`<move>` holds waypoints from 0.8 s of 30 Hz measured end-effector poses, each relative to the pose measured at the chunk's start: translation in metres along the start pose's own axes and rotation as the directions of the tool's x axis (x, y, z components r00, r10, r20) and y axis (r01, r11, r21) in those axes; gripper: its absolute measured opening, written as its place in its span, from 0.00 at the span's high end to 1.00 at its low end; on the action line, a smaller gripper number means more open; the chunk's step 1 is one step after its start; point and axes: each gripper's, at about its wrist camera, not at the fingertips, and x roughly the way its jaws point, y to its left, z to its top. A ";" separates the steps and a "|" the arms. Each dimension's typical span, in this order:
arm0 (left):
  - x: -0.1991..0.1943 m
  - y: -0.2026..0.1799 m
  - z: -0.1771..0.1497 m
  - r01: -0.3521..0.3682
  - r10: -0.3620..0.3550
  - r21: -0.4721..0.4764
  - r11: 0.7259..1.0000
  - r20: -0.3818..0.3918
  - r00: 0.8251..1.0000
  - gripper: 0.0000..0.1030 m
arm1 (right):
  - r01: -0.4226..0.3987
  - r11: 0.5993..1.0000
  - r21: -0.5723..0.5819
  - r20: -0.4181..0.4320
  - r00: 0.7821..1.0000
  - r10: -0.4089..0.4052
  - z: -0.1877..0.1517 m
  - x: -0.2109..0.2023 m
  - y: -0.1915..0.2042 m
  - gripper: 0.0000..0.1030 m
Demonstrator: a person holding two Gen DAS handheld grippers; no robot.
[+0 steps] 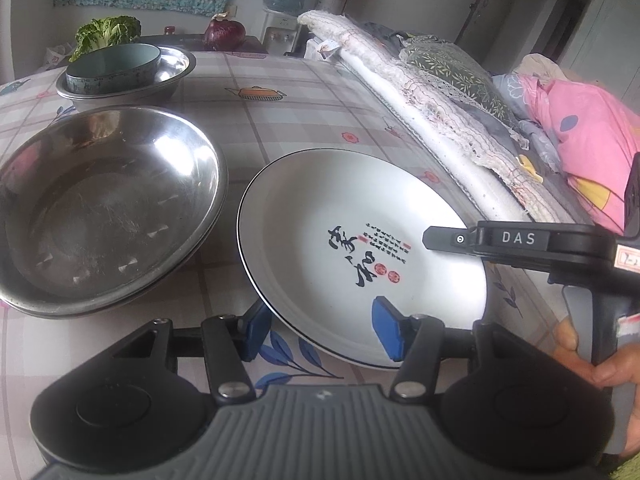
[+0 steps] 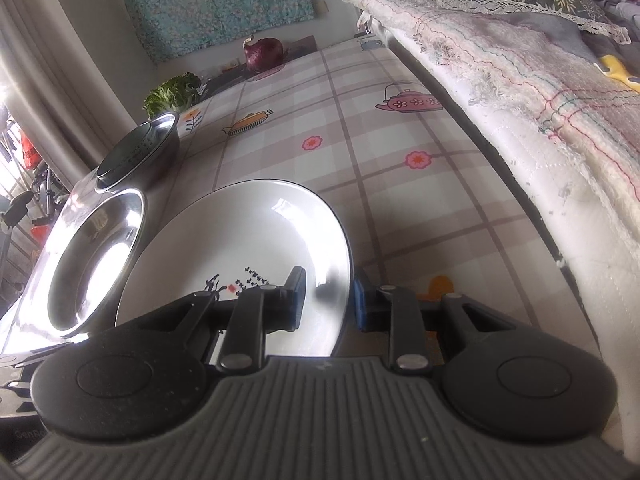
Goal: Organize plates and bowls
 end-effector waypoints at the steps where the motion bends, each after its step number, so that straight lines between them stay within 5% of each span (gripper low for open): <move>1: -0.002 0.000 -0.002 0.007 -0.007 0.003 1.000 -0.005 1.000 0.46 | -0.003 1.000 0.005 -0.004 1.000 0.003 -0.003 -0.003 -0.001 0.77; 18: -0.026 0.009 -0.024 0.112 -0.113 -0.031 0.993 -0.045 0.993 0.46 | -0.003 1.000 0.022 -0.020 1.000 0.003 -0.035 -0.035 0.001 0.77; 24: -0.025 0.012 -0.016 0.078 -0.078 -0.030 0.997 -0.016 0.997 0.46 | 0.011 1.000 0.017 -0.012 1.000 -0.011 -0.037 -0.033 0.002 0.77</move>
